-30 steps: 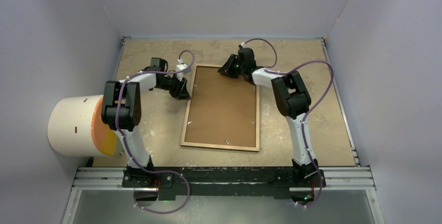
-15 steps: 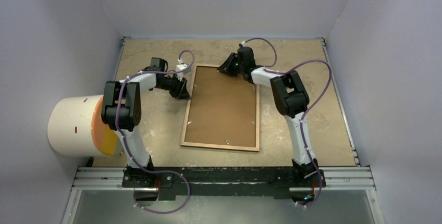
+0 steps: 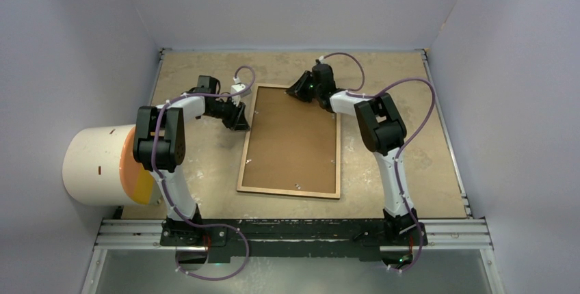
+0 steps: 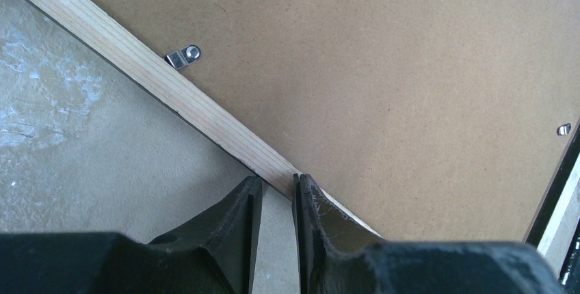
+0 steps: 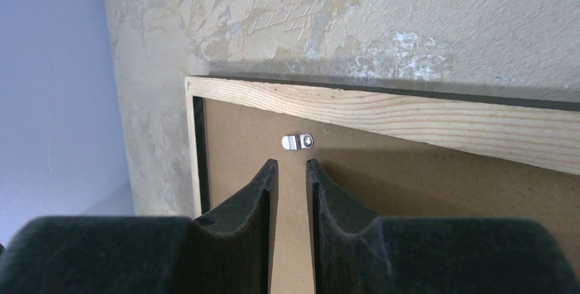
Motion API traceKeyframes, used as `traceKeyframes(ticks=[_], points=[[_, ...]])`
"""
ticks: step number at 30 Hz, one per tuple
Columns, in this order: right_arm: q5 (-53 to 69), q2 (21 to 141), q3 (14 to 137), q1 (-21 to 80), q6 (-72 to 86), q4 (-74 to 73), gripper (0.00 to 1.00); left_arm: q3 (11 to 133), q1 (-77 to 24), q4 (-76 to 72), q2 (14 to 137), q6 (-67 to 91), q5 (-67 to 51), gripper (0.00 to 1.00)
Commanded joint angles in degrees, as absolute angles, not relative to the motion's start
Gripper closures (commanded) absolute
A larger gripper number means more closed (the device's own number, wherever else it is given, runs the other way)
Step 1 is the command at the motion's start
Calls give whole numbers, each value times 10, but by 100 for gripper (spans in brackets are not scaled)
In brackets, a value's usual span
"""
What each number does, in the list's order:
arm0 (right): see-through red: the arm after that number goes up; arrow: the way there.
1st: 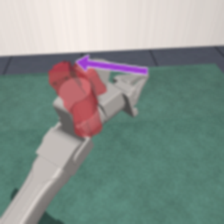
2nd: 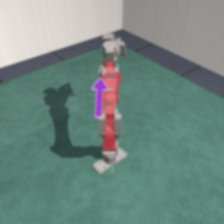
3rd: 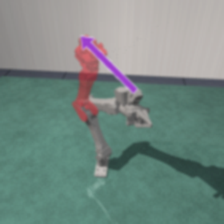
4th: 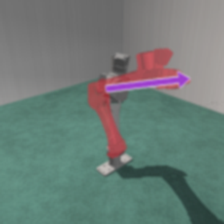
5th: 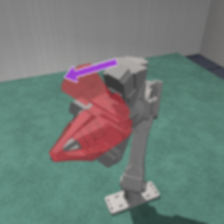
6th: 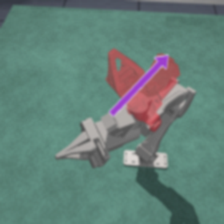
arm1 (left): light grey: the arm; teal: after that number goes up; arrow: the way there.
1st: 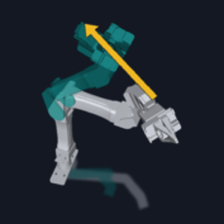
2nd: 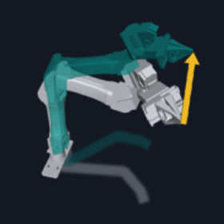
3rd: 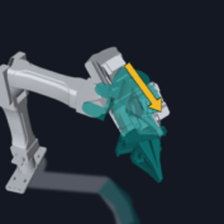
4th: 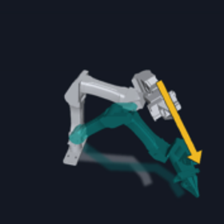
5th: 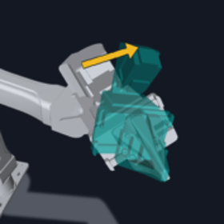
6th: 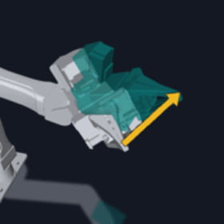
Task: Put the photo into the frame
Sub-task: Install the photo frame at the center of the board.
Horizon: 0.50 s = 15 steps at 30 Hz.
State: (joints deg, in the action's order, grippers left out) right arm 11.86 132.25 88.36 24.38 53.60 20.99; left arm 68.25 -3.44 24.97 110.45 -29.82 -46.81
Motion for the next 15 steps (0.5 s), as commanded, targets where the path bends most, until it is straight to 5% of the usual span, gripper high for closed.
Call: traceKeyframes(ticks=[1,15], points=[[102,1296,874,251,533,203,75,668,-39,272,1110,-328,-436,74],[112,1354,941,253,550,179,75,667,-39,271,1108,-329,-434,74]])
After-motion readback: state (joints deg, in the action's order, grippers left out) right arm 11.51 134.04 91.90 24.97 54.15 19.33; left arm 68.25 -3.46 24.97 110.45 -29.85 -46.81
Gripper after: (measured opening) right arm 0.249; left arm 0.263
